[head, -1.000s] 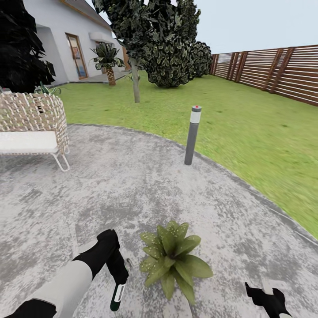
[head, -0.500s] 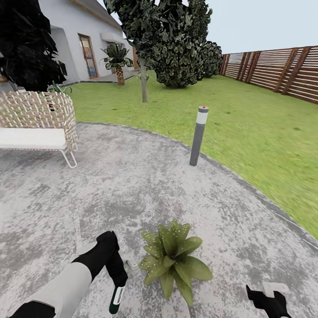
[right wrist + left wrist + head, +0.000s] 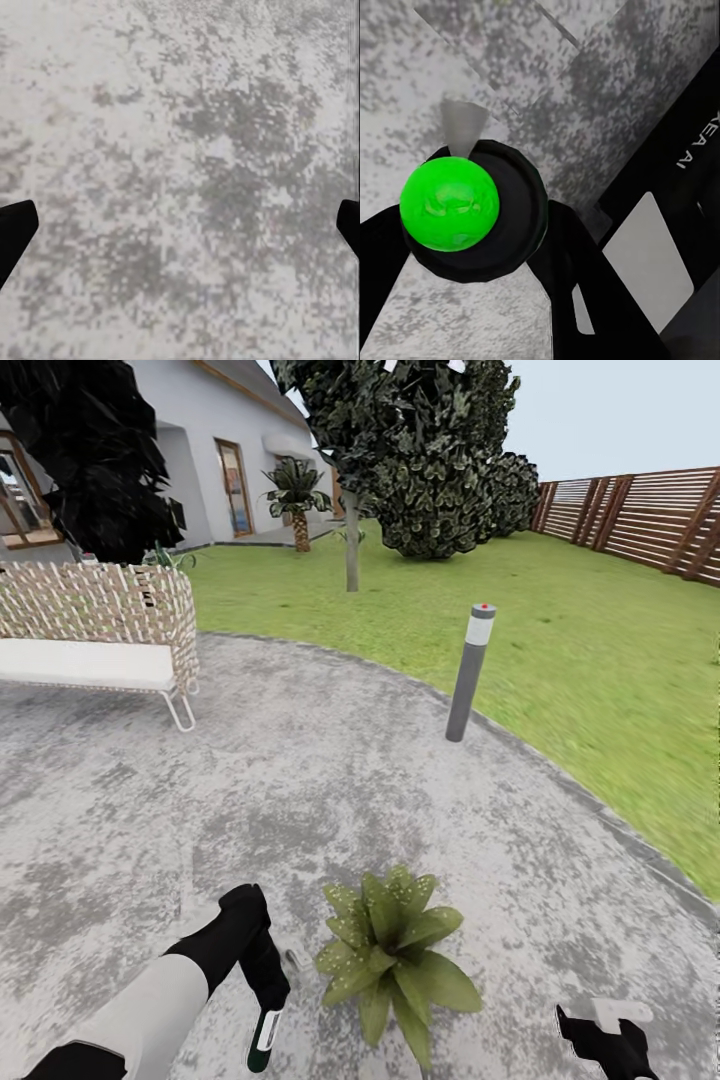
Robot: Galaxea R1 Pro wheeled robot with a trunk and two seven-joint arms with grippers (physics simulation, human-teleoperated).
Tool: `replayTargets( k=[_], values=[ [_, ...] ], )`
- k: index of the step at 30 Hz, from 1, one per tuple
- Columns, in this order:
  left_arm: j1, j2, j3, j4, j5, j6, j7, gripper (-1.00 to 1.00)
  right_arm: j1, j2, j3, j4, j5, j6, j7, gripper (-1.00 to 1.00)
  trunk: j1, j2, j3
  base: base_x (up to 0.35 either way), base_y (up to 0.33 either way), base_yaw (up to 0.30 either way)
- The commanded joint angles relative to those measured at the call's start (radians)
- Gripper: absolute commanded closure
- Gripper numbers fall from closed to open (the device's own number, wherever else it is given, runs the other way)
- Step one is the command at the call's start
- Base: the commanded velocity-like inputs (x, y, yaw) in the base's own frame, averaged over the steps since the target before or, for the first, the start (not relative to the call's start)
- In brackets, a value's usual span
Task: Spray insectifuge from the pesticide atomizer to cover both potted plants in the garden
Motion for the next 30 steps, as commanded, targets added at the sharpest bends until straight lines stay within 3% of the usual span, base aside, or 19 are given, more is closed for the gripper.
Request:
replayTargets(
  k=[1,15,25,30],
  values=[
    [0.0,0.0,0.0,-0.002,-0.007,0.009,-0.008,1.0,-0.001,0.0,-0.009,0.001,0.003,-0.004,0.008,-1.0,0.0,0.0,-0.001,0.001,-0.272,0.027],
    [-0.003,0.0,0.001,-0.003,-0.007,0.009,-0.008,1.0,-0.001,0.001,-0.009,0.001,0.003,-0.004,0.008,-1.0,0.0,0.0,-0.001,-0.136,-0.247,0.246],
    [-0.003,0.006,0.001,-0.001,-0.004,0.009,-0.008,1.0,-0.001,0.004,-0.009,0.001,0.003,-0.004,0.009,-1.0,0.0,0.0,-0.001,-0.017,-0.015,0.277],
    [-0.003,0.002,0.001,-0.001,-0.004,0.009,-0.008,1.0,-0.001,0.002,-0.01,0.0,0.003,-0.004,0.009,-1.0,0.0,0.0,-0.001,0.0,-0.006,0.071]
  ],
)
